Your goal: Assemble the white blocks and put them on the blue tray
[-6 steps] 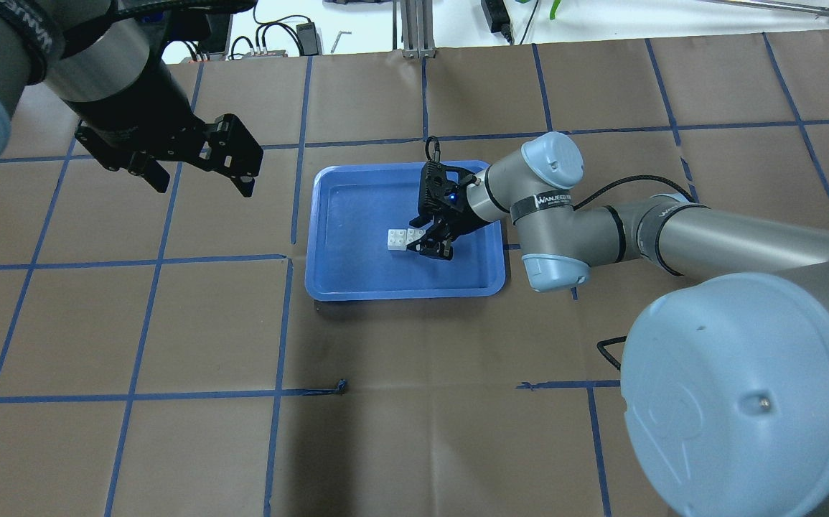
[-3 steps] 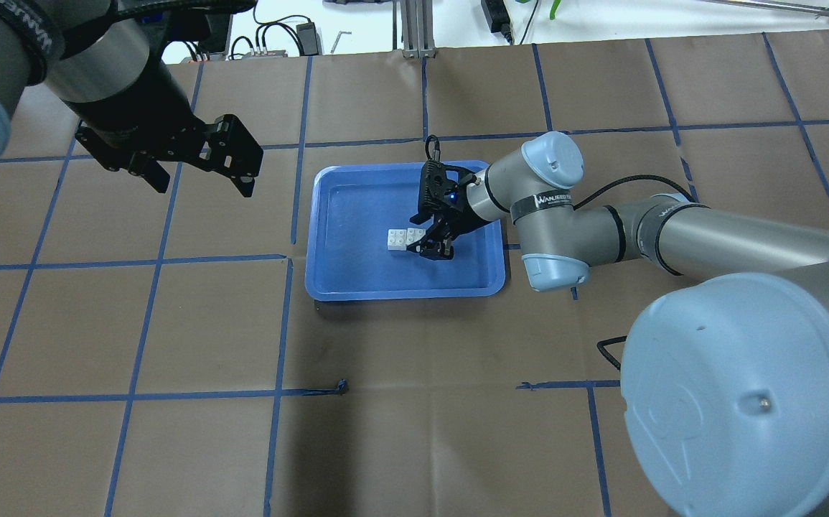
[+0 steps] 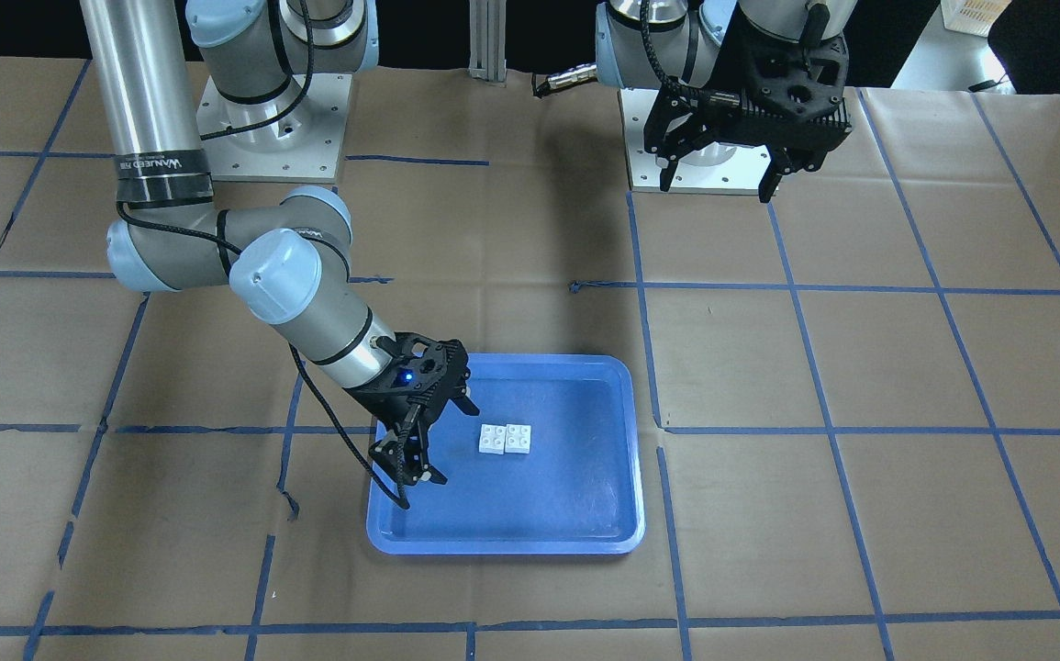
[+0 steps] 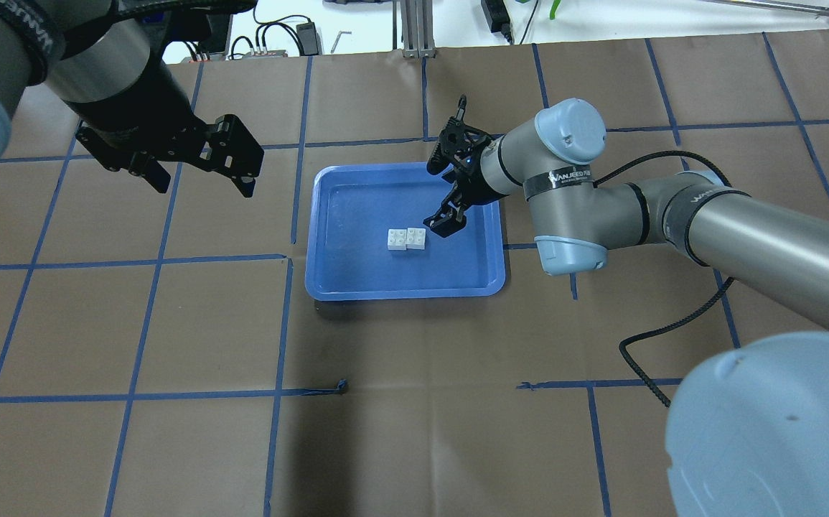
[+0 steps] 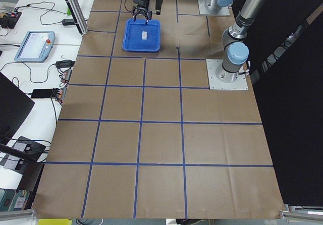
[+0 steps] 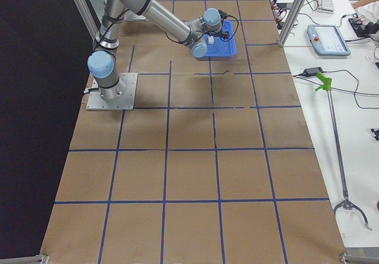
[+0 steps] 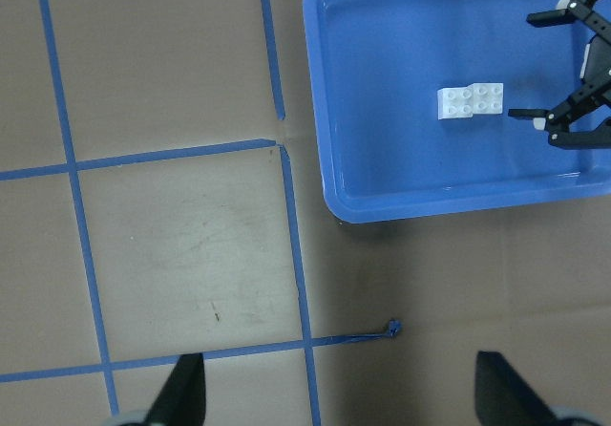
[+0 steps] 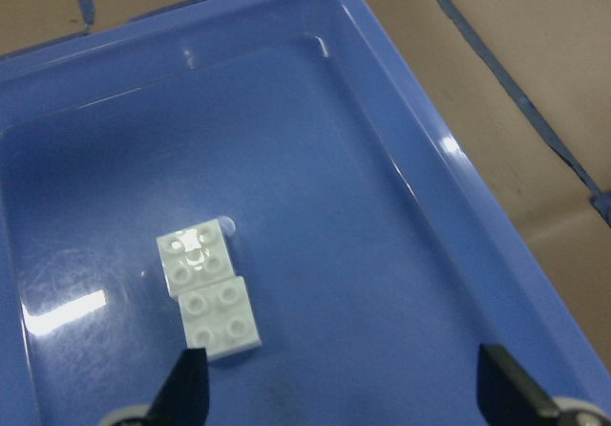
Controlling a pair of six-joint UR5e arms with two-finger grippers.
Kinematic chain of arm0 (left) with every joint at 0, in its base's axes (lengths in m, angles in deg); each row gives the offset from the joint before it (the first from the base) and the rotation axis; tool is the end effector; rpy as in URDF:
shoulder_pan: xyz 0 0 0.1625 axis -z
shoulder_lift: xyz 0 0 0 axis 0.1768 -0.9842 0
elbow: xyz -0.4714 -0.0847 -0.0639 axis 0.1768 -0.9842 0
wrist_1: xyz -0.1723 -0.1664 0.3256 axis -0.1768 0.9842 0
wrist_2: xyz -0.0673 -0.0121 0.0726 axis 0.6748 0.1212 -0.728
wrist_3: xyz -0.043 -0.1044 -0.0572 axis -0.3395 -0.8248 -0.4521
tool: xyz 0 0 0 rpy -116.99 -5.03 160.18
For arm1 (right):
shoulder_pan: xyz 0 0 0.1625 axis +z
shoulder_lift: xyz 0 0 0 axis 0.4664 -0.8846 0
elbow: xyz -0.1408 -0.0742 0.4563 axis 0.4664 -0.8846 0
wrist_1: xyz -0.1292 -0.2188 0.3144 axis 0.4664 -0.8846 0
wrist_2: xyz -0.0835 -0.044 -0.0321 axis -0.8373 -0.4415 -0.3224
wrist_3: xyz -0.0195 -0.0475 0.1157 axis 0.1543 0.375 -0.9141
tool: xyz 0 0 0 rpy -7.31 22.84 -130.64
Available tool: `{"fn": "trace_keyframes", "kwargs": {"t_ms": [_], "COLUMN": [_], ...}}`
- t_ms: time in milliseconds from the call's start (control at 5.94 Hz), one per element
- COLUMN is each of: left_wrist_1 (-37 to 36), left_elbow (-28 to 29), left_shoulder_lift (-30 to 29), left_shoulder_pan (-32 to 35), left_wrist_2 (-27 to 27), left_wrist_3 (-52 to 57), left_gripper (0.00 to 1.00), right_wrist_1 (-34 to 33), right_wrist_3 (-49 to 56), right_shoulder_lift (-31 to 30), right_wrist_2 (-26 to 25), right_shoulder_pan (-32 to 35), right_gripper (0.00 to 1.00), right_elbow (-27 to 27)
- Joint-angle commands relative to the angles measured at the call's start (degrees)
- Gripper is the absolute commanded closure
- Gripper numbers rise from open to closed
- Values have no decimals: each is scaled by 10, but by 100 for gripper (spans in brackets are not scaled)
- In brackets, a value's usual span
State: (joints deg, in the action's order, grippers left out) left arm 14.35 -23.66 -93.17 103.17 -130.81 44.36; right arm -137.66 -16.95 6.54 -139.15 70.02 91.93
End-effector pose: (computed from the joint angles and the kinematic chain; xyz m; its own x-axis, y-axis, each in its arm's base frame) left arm -0.1575 -0.4398 0.5521 -0.9937 0.1118 0.0056 0.1115 0.9931 -0.0370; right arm 0.2712 -0.5909 0.2653 -0.4289 -0.9029 0.0282 -0.7692 0.3487 -0.5356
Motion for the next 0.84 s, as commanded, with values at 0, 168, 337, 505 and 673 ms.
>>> {"fn": "trace_keyframes", "kwargs": {"t_ms": [0, 168, 337, 505, 673], "left_wrist_1": [0, 0, 0, 0, 0], "left_elbow": [0, 0, 0, 0, 0], "left_shoulder_lift": [0, 0, 0, 0, 0], "left_shoulder_pan": [0, 0, 0, 0, 0], "left_wrist_2": [0, 0, 0, 0, 0], "left_wrist_3": [0, 0, 0, 0, 0], "left_gripper": [1, 1, 1, 1, 1], "right_wrist_1": [136, 277, 375, 462, 544], "right_wrist_3": [-25, -40, -96, -252, -362], "right_shoulder_lift": [-65, -106, -135, -163, -185], "right_wrist_2": [-76, -90, -150, -193, -244], "right_shoulder_pan": [-31, -58, -82, -95, -96], "right_gripper": [0, 0, 0, 0, 0], "right_elbow": [-34, -74, -110, -136, -161]}}
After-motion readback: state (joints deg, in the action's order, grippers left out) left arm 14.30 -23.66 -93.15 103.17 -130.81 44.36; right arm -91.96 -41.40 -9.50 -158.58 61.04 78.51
